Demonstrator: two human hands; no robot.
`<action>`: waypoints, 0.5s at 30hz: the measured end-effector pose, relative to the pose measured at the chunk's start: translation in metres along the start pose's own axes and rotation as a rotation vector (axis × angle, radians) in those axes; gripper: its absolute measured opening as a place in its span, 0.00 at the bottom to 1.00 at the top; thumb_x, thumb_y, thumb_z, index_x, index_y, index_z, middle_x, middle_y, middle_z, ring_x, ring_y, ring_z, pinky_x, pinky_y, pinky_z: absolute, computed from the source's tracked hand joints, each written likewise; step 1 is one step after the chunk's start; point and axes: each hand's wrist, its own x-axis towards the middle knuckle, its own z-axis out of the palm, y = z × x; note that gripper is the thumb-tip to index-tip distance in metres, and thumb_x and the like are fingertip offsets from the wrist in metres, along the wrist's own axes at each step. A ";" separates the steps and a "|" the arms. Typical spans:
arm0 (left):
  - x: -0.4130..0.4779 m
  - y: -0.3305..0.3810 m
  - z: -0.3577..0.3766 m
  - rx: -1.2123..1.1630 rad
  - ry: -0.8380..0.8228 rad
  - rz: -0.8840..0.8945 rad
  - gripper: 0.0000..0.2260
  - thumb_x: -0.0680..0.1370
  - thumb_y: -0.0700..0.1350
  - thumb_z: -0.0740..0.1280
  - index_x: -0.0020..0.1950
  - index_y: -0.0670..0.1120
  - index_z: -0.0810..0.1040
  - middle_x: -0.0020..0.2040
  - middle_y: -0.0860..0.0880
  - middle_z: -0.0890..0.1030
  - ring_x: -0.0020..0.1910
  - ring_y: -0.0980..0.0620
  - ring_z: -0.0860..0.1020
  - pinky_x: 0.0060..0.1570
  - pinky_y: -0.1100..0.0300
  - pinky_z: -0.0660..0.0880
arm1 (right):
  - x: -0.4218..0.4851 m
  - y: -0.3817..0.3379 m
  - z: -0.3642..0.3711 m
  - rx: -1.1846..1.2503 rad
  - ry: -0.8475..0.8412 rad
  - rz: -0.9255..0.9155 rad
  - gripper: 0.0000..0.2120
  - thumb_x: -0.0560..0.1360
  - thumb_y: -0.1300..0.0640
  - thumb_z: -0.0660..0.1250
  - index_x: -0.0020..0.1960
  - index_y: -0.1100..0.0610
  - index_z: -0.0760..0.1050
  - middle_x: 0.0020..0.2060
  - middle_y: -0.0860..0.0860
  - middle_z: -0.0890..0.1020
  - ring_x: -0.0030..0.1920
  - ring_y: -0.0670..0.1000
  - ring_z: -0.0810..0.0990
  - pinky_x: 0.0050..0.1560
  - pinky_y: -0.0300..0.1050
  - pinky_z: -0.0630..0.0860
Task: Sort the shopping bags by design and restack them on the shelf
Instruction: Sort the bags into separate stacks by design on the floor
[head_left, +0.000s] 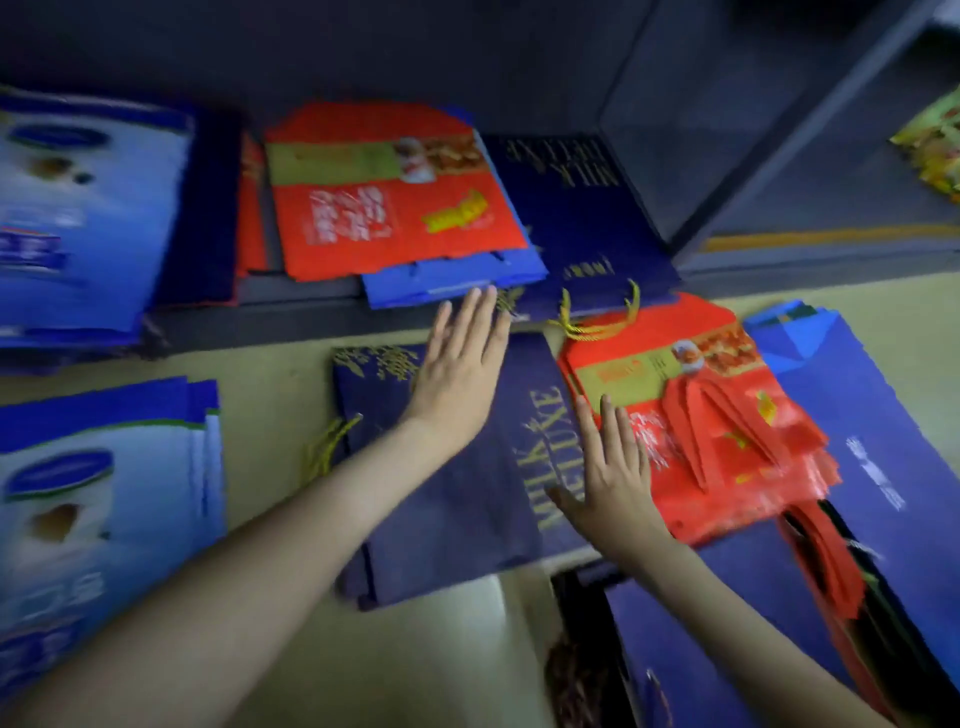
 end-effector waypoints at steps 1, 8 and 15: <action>0.013 -0.020 -0.007 0.087 -0.014 -0.073 0.32 0.69 0.39 0.71 0.71 0.38 0.67 0.72 0.37 0.65 0.72 0.39 0.64 0.71 0.43 0.54 | 0.025 -0.014 -0.004 -0.011 0.011 -0.041 0.50 0.66 0.47 0.72 0.77 0.50 0.43 0.76 0.59 0.55 0.75 0.62 0.54 0.68 0.62 0.59; 0.042 -0.136 0.003 0.068 -0.455 -0.457 0.31 0.82 0.57 0.50 0.77 0.44 0.38 0.77 0.39 0.46 0.76 0.41 0.44 0.74 0.46 0.42 | 0.143 -0.094 -0.012 0.048 0.017 -0.174 0.45 0.73 0.54 0.68 0.77 0.51 0.40 0.77 0.54 0.42 0.76 0.56 0.41 0.74 0.54 0.46; 0.024 -0.148 0.008 0.277 -0.353 -0.218 0.25 0.81 0.44 0.56 0.76 0.38 0.53 0.65 0.43 0.68 0.63 0.45 0.68 0.60 0.56 0.67 | 0.160 -0.109 0.001 0.114 0.010 -0.200 0.40 0.75 0.49 0.66 0.78 0.49 0.43 0.77 0.54 0.46 0.77 0.55 0.44 0.72 0.57 0.47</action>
